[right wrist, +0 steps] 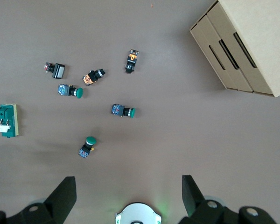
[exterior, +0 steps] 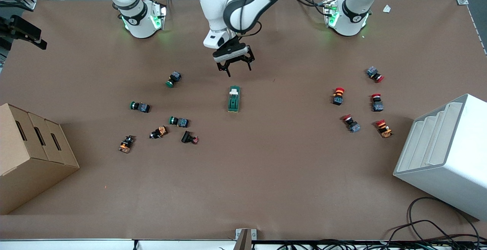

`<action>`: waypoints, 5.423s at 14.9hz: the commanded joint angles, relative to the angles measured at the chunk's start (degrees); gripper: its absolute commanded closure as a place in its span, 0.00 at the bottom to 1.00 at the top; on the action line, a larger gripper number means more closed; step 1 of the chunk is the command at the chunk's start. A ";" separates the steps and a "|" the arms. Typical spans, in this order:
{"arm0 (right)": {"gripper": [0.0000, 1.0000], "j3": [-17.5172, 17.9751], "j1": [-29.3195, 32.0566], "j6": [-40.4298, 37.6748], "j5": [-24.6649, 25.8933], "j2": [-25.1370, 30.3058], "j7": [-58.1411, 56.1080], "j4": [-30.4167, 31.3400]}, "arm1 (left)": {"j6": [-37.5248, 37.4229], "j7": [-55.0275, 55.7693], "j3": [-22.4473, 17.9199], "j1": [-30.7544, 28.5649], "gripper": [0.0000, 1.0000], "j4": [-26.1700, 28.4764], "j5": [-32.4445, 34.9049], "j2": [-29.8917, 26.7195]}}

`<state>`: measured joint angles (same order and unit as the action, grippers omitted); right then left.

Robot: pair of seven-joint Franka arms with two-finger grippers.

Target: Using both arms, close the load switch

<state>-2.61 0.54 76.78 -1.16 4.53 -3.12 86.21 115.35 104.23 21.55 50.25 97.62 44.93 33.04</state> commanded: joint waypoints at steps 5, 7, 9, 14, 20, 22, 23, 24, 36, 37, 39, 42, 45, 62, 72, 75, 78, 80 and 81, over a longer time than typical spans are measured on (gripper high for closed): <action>0.00 0.33 0.77 5.67 0.71 -9.00 -0.83 -0.43 | 0.75 22.47 -0.19 5.56 0.05 3.09 24.90 7.39; 0.00 0.15 0.95 5.58 0.80 -10.94 -0.75 -0.25 | 0.75 27.67 -0.19 5.73 0.05 5.55 32.38 8.18; 0.00 0.15 0.69 5.22 0.63 -11.04 1.96 1.15 | 0.66 31.98 -0.19 5.99 0.05 7.14 37.40 8.53; 0.00 0.94 -3.17 7.68 -7.36 -11.04 23.21 5.18 | -0.13 39.90 -0.46 5.82 0.04 10.22 50.50 9.93; 0.00 1.38 -15.98 19.88 -10.27 -11.04 50.00 13.35 | -2.68 43.43 -1.07 5.56 0.04 10.22 59.57 12.40; 0.00 1.38 -21.35 25.41 -11.14 -11.04 57.49 16.96 | -2.77 43.43 -1.77 5.64 0.04 10.22 59.84 12.49; 0.00 1.38 -23.20 28.57 -12.45 -11.12 60.40 18.98 | -2.77 43.43 -1.86 5.64 0.04 10.22 60.19 12.92; 0.00 1.38 -25.05 32.00 -13.42 -11.21 63.30 21.08 | -3.37 43.51 -1.86 5.64 0.04 10.13 61.15 13.27; 0.00 1.38 -45.71 59.44 -13.52 -26.67 90.30 24.97 | -5.23 46.06 -1.86 6.00 0.00 9.34 62.48 16.70; 0.00 1.38 -46.07 60.32 -13.52 -27.47 90.74 24.97 | -5.23 46.06 -1.78 6.08 0.00 9.34 62.48 16.79; 0.00 1.38 -46.86 62.43 -13.52 -29.13 90.84 24.97 | -5.23 45.98 -1.78 6.26 0.00 8.82 62.48 17.23; 0.00 1.38 -47.04 64.64 -13.52 -30.90 90.75 24.97 | -5.23 46.06 -1.78 6.35 0.00 8.81 62.39 17.23; 0.00 1.38 -47.30 67.09 -13.43 -32.56 89.96 24.97 | -5.23 46.06 -1.78 6.35 0.00 8.81 62.39 17.23; 0.00 1.38 -50.47 71.06 -12.99 -35.30 79.76 26.38 | -6.02 46.33 -1.78 6.43 0.01 8.81 62.39 17.15; 0.00 1.38 -50.47 75.81 -13.52 -36.61 81.08 25.85 | -6.02 46.33 -1.78 6.43 0.01 8.73 62.39 17.15; 0.00 1.38 -49.06 75.45 -13.61 -35.83 82.40 25.32 | -6.10 46.33 -1.78 6.52 0.01 8.81 62.39 17.06; 0.00 1.38 -48.01 73.70 -13.61 -35.56 82.40 24.19 | -6.10 46.33 -1.78 6.70 0.01 8.81 62.39 17.06; 0.00 1.38 -47.57 72.03 -13.70 -35.47 82.40 23.22 | -6.02 46.33 -1.78 6.70 0.01 8.81 62.39 17.06; 0.00 1.38 -47.39 72.02 -13.70 -35.30 82.40 23.21 | -6.02 46.33 -1.78 6.70 0.01 8.81 62.39 17.06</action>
<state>-1.30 -48.11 148.56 -13.94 -31.59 79.63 110.44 109.92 149.55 19.80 56.28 107.63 106.16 48.87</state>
